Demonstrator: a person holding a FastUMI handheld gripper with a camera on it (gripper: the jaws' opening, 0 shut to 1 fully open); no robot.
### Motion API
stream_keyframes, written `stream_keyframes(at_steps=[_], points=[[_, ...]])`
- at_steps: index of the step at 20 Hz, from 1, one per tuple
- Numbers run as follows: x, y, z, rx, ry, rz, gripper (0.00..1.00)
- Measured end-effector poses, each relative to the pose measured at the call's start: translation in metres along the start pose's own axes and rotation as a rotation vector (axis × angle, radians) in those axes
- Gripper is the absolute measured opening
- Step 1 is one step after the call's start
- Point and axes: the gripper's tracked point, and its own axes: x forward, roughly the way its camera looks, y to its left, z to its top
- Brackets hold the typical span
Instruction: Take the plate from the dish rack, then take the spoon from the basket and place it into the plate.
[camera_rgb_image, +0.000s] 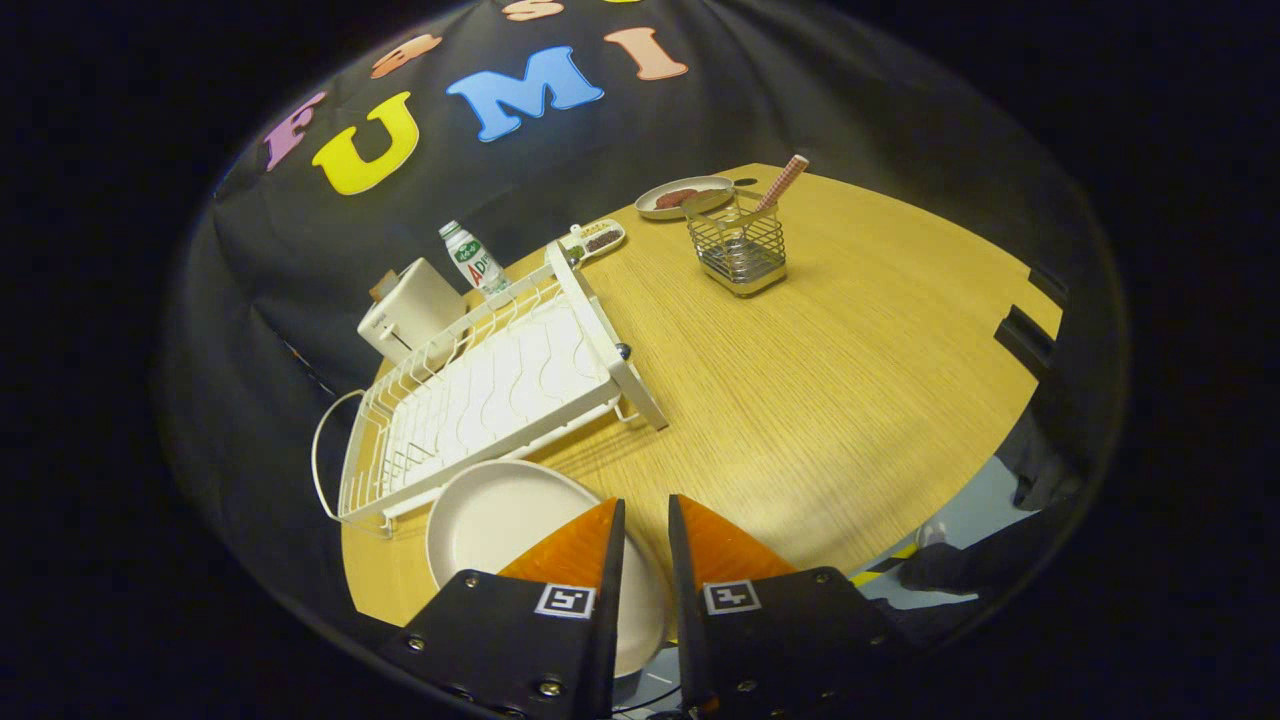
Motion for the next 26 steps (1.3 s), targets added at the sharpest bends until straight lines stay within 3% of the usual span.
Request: stream_keyframes(at_steps=[8, 15, 26], points=[[-0.022, 0.001, 0.047, -0.029, -0.13, -0.008, 0.25], [-0.056, -0.002, 0.128, -0.082, -0.322, -0.023, 0.25], [-0.048, -0.041, 0.215, -0.018, -0.443, -0.138, 0.25]])
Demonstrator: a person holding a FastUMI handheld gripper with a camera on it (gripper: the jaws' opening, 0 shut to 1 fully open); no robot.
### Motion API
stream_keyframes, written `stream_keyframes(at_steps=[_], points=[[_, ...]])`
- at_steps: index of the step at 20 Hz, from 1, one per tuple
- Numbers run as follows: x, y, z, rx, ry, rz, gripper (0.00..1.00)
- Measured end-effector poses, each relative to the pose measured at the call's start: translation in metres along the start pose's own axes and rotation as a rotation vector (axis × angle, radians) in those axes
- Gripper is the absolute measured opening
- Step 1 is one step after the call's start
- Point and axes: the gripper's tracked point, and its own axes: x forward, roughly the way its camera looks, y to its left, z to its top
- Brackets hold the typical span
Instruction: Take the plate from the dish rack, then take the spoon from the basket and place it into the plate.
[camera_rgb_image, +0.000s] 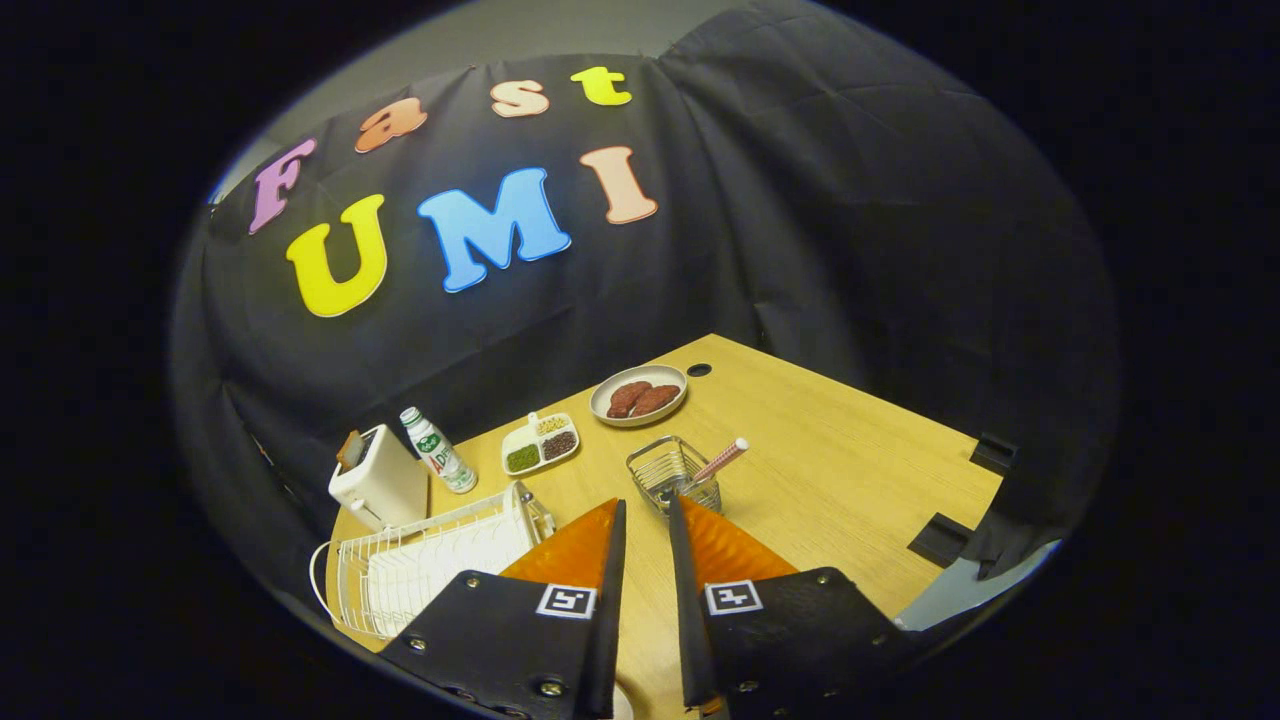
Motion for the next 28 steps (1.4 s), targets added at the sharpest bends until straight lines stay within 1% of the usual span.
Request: stream_keyframes(at_steps=[7, 10, 15, 17, 19, 23, 24, 28], points=[[0.039, -0.028, 0.028, 0.013, -0.027, -0.038, 0.25], [0.059, -0.039, 0.036, -0.002, -0.033, -0.052, 0.25], [0.087, -0.058, 0.038, -0.003, -0.031, -0.086, 0.25], [0.096, -0.068, 0.036, 0.013, -0.029, -0.11, 0.25], [0.104, -0.073, 0.033, 0.054, -0.027, -0.115, 0.25], [0.119, -0.079, 0.014, 0.164, -0.009, -0.083, 0.25], [0.123, -0.08, 0.007, 0.175, 0.001, -0.076, 0.25], [0.135, -0.073, -0.011, 0.157, 0.035, -0.02, 0.25]])
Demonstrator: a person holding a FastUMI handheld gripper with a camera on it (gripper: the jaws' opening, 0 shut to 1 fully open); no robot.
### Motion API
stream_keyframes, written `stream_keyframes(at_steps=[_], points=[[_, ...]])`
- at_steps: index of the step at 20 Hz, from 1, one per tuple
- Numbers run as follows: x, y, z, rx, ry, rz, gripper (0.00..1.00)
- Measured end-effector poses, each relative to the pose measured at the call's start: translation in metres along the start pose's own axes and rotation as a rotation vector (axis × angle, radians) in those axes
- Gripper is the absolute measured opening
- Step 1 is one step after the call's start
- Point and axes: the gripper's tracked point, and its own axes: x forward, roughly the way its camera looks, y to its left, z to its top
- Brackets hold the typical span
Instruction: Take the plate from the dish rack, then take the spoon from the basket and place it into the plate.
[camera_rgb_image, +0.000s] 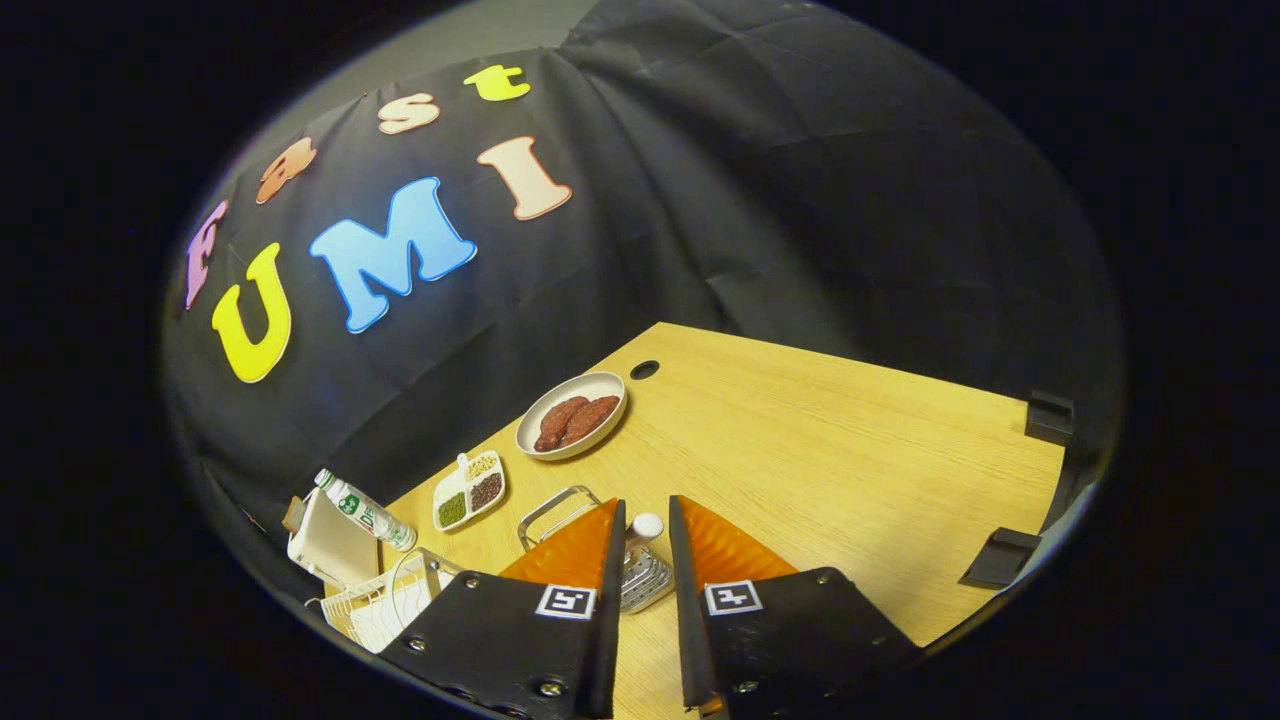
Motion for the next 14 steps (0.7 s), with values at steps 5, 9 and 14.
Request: stream_keyframes(at_steps=[5, 9, 14], points=[[-0.001, 0.007, 0.001, 0.012, 0.0, 0.054, 0.18], [-0.009, 0.008, 0.004, 0.01, -0.014, 0.048, 0.1], [-0.035, 0.022, 0.017, -0.057, -0.054, 0.066, 0.09]])
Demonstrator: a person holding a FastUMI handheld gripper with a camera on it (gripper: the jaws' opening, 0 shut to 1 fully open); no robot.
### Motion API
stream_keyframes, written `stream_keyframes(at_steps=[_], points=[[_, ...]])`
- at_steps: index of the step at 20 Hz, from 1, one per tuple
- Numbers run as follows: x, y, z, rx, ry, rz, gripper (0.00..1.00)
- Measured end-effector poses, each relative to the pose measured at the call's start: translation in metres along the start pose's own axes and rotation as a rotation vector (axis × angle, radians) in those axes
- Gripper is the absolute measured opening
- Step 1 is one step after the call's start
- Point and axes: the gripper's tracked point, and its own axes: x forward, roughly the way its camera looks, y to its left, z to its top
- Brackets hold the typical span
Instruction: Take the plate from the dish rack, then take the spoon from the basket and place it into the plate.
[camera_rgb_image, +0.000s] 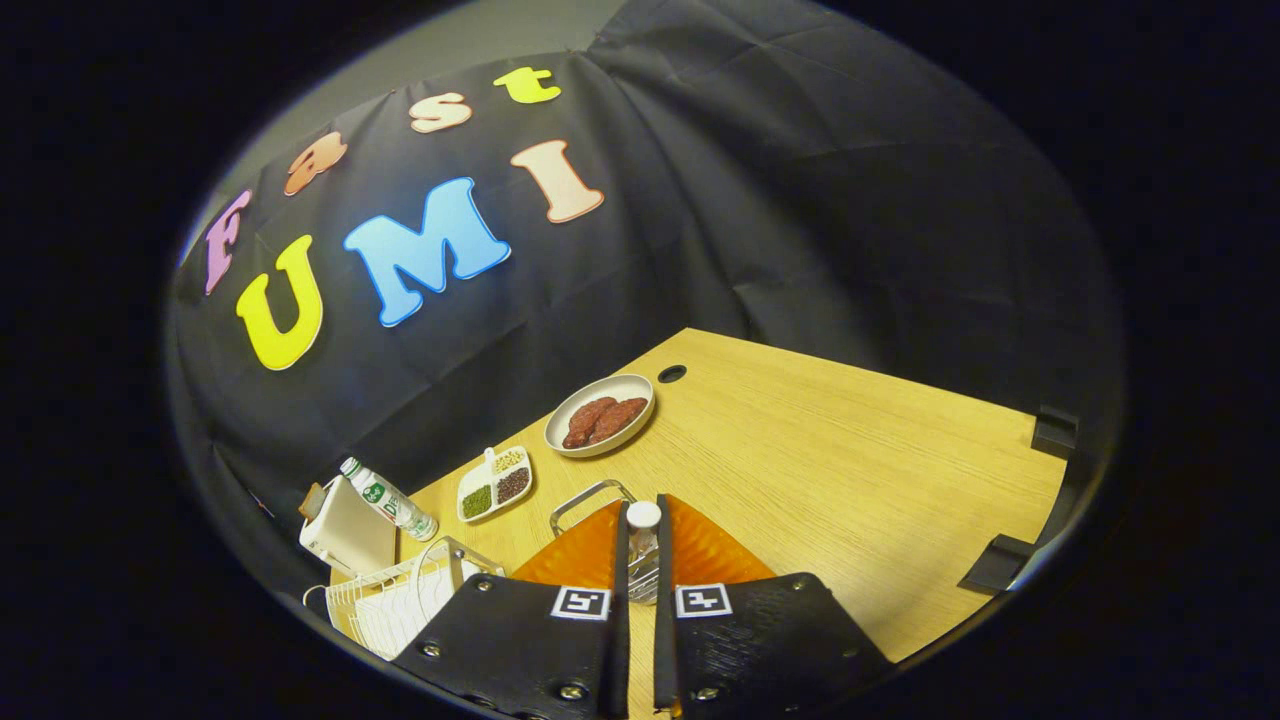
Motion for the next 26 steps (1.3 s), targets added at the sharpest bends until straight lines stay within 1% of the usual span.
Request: stream_keyframes(at_steps=[6, 8, 10, 12, 16, 21, 24, 26], points=[[-0.041, 0.041, 0.046, -0.151, -0.107, 0.049, 0.1], [-0.057, 0.053, 0.062, -0.212, -0.146, 0.041, 0.1], [-0.071, 0.068, 0.068, -0.267, -0.161, 0.041, 0.1], [-0.086, 0.088, 0.069, -0.318, -0.169, 0.062, 0.09], [-0.118, 0.129, 0.045, -0.372, -0.135, 0.12, 0.09], [-0.164, 0.181, 0.0, -0.386, -0.073, 0.246, 0.09], [-0.184, 0.2, -0.023, -0.408, -0.047, 0.302, 0.09], [-0.193, 0.207, -0.04, -0.431, -0.028, 0.323, 0.09]])
